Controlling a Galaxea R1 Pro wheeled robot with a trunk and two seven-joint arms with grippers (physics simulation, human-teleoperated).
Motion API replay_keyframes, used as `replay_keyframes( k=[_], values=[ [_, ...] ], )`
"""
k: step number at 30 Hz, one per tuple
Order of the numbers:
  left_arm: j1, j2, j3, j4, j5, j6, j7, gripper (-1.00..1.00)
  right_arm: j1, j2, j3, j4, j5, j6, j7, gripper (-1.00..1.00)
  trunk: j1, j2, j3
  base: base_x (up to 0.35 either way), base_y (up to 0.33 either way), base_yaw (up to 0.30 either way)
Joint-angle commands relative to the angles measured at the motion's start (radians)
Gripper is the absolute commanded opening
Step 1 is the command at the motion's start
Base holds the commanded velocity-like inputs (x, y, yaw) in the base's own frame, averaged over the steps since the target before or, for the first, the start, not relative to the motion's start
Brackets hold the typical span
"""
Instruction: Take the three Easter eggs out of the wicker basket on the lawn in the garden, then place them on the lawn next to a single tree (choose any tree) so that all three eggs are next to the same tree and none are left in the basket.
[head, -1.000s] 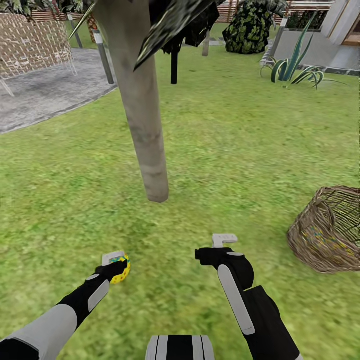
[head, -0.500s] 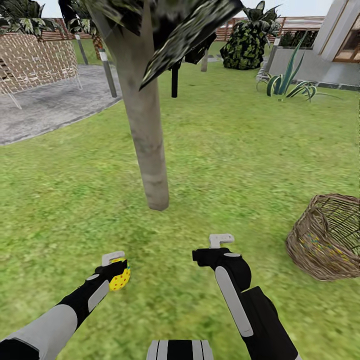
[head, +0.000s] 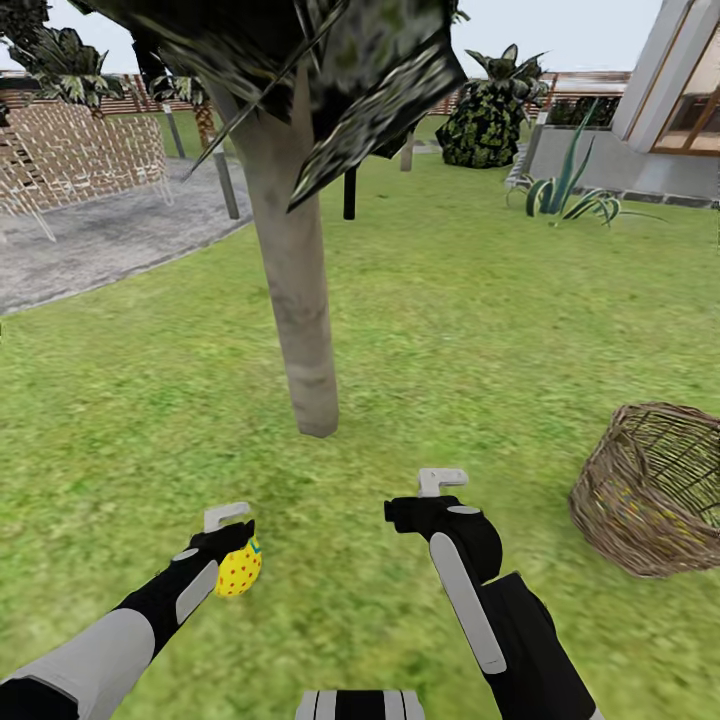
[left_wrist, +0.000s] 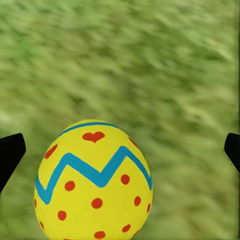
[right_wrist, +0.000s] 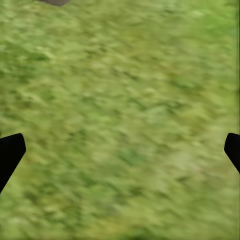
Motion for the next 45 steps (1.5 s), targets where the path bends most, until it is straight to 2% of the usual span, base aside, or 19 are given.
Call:
replay_keyframes(
  k=[1,15,36,45],
  values=[
    [0.0,0.001,-0.008,-0.001,0.008,-0.001,0.007,1.0,-0.001,0.0,0.001,-0.001,-0.01,0.003,-0.01,1.0,-0.001,0.0,0.003,0.0,0.0,0.0],
    [0.0,0.001,-0.009,-0.001,0.007,-0.001,0.006,1.0,-0.001,0.0,0.001,-0.001,-0.011,0.003,-0.01,1.0,-0.007,0.003,0.059,0.0,0.0,-0.069],
    [0.0,0.0,-0.011,-0.004,0.007,-0.004,0.005,1.0,-0.001,0.0,0.001,-0.001,-0.011,0.004,-0.01,1.0,-0.007,0.003,0.072,0.0,-0.001,-0.254],
    [0.0,-0.001,-0.012,-0.004,0.005,-0.004,0.005,1.0,-0.001,0.0,0.001,-0.001,-0.011,0.004,-0.01,1.0,-0.007,0.003,0.077,-0.037,-0.145,-0.26]
  ],
)
